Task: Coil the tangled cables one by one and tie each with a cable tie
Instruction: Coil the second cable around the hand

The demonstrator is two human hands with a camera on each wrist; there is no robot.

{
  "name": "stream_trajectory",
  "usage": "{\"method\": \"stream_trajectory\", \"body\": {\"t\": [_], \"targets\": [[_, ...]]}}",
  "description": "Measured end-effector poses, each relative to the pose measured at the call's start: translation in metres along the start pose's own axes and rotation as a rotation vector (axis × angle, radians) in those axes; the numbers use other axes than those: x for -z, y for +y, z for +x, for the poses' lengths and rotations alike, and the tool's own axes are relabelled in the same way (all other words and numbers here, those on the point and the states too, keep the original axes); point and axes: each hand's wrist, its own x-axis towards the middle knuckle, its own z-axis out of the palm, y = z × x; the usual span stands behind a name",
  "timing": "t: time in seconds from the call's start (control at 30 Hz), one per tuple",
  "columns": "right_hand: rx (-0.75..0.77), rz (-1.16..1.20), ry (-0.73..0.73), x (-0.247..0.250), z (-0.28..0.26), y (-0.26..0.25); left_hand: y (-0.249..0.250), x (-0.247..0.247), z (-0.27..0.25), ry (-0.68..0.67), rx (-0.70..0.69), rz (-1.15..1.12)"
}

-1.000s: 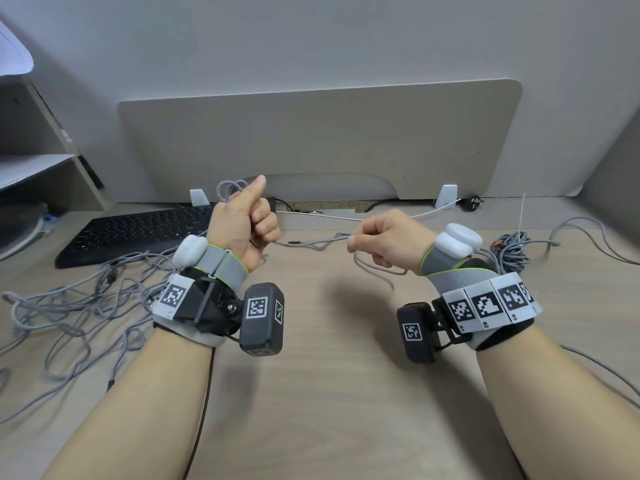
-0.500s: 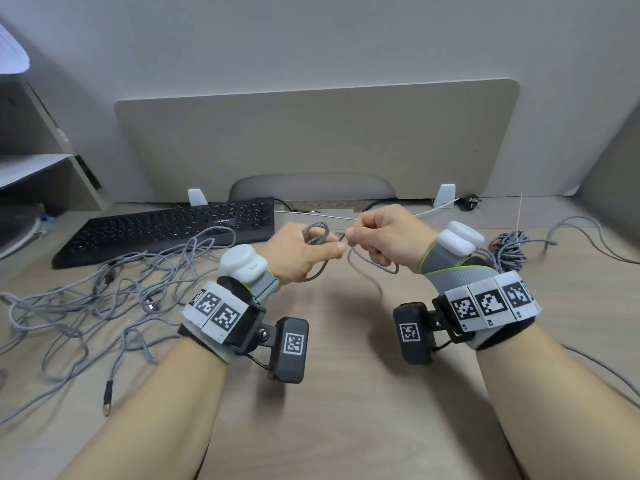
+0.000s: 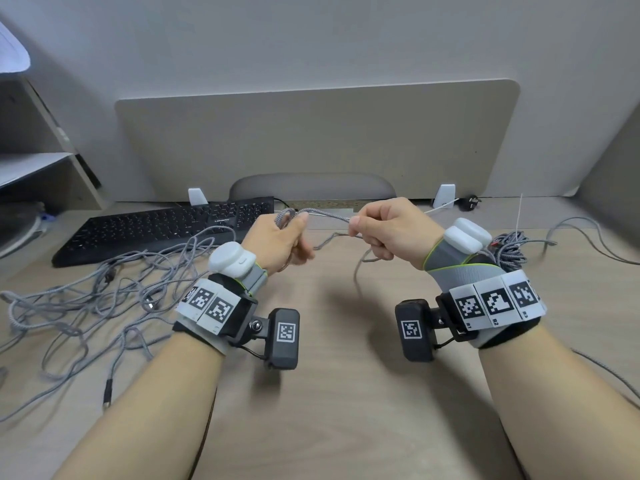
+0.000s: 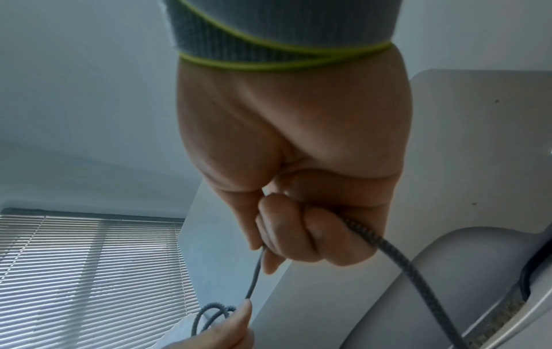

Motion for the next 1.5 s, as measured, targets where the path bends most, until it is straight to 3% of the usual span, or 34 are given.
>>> {"method": "stream_trajectory", "body": {"t": [0.13, 0.4, 0.6, 0.73, 0.83, 0.93, 1.1, 1.27, 1.5], "targets": [[0.019, -0.018, -0.012, -0.003, 0.000, -0.003, 0.000, -0.007, -0.001, 0.006, 0.107, -0.105], [0.029, -0.019, -0.028, -0.001, -0.004, -0.007, 0.004, 0.015, 0.005, 0.139, 0.102, -0.286], [0.080, -0.003, -0.022, -0.004, -0.005, -0.008, 0.005, -0.007, -0.008, -0.091, 0.118, -0.394], [0.105, 0.047, -0.066, -0.008, -0.005, -0.011, 0.009, -0.025, -0.011, -0.153, 0.184, -0.533], [0.093, 0.035, -0.135, -0.020, -0.008, -0.014, 0.013, -0.028, -0.013, -0.168, 0.140, -0.595], [0.093, -0.074, -0.188, -0.032, -0.010, -0.014, 0.014, -0.028, -0.013, -0.128, 0.068, -0.604], [0.066, -0.175, -0.162, -0.041, -0.009, -0.012, 0.011, -0.018, -0.005, 0.092, 0.092, -0.619], [0.050, -0.155, -0.158, -0.035, -0.008, -0.010, 0.019, -0.006, -0.003, 0.055, 0.144, -0.853], [-0.047, -0.212, -0.150, -0.014, -0.005, -0.002, 0.021, 0.029, 0.005, 0.120, 0.096, -0.734]]}}
